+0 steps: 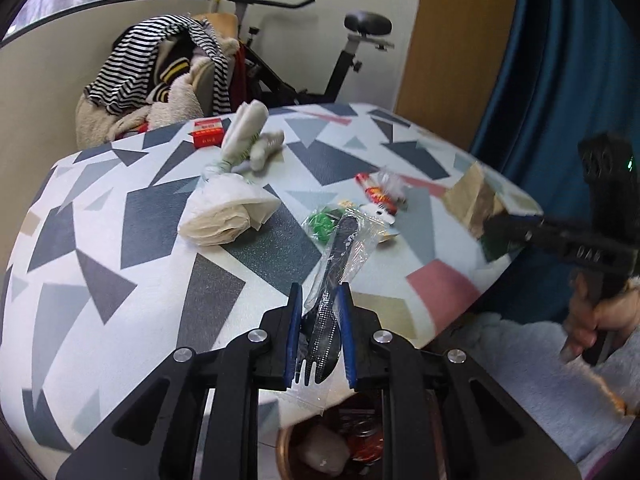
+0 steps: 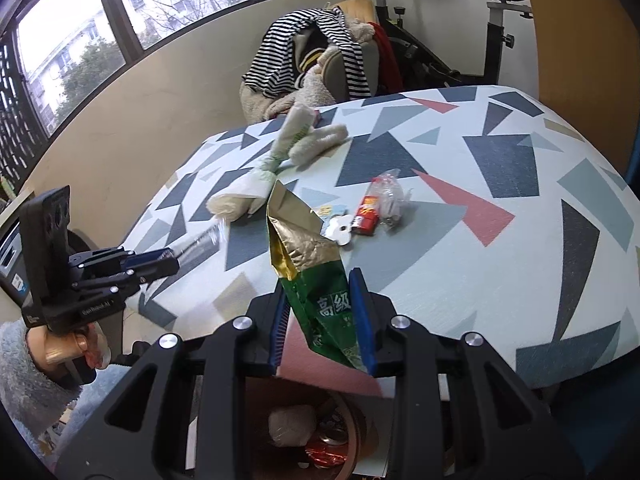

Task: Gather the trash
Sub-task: 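Carry the wrapper to the bin with the right tool while the left tool carries the wrapped spoon, then open the right tool to drop the snack wrapper into the bin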

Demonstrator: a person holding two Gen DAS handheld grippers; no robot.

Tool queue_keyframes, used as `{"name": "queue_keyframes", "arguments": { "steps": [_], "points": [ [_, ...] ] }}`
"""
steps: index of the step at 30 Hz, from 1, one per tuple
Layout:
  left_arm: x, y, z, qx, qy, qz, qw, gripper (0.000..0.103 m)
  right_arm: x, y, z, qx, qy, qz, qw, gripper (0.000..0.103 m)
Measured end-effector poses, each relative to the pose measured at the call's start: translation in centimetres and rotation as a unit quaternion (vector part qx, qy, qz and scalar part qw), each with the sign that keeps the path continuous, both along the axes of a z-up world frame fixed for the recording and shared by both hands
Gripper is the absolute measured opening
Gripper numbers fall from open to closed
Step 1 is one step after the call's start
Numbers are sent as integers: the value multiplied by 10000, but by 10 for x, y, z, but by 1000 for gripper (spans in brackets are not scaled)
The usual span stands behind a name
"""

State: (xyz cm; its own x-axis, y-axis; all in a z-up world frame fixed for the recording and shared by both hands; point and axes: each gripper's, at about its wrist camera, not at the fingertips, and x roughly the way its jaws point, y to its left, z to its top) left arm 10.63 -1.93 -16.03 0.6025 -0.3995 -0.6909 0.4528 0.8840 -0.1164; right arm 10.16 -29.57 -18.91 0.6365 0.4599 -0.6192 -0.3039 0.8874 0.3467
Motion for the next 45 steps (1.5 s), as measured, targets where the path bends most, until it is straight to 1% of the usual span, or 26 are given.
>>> {"name": "queue_keyframes", "arguments": {
  "steps": [6,11,17,21,25,28,30,37,40,43,44,45],
  "points": [
    [-32,4,12,-99,-72,60,9999,18,-23,13,3,15,-3,173,9998,32],
    [-65,13,21,-262,-125,184,9994,18,-41,22,0,42,25,273,9996,32],
    [-99,21,18,-433,-63,273,9987,18,-59,33,-11,62,190,394,9990,32],
    [-119,25,13,-595,21,382,9975,18,-69,45,-25,24,374,547,9978,32],
    [-130,31,7,-859,128,571,9946,18,-76,57,-40,-37,557,690,9961,32],
    [-133,31,1,-863,172,617,9942,18,-79,65,-51,-66,709,759,9946,32],
    [-135,33,-3,-938,227,680,9930,18,-81,71,-59,-77,805,777,9937,32],
    [-134,38,-13,-957,325,803,9916,18,-81,83,-72,-255,896,761,9927,33],
    [-134,41,-15,-985,343,845,9910,18,-81,84,-72,-315,852,731,9932,39],
    [-133,41,-16,-990,345,850,9909,18,-82,83,-70,-394,749,663,9942,53],
    [-133,41,-16,-980,346,845,9910,18,-82,83,-69,-414,719,647,9945,62],
    [-133,41,-15,-978,346,845,9910,18,-84,82,-67,-458,646,605,9950,65]
  ]
}}
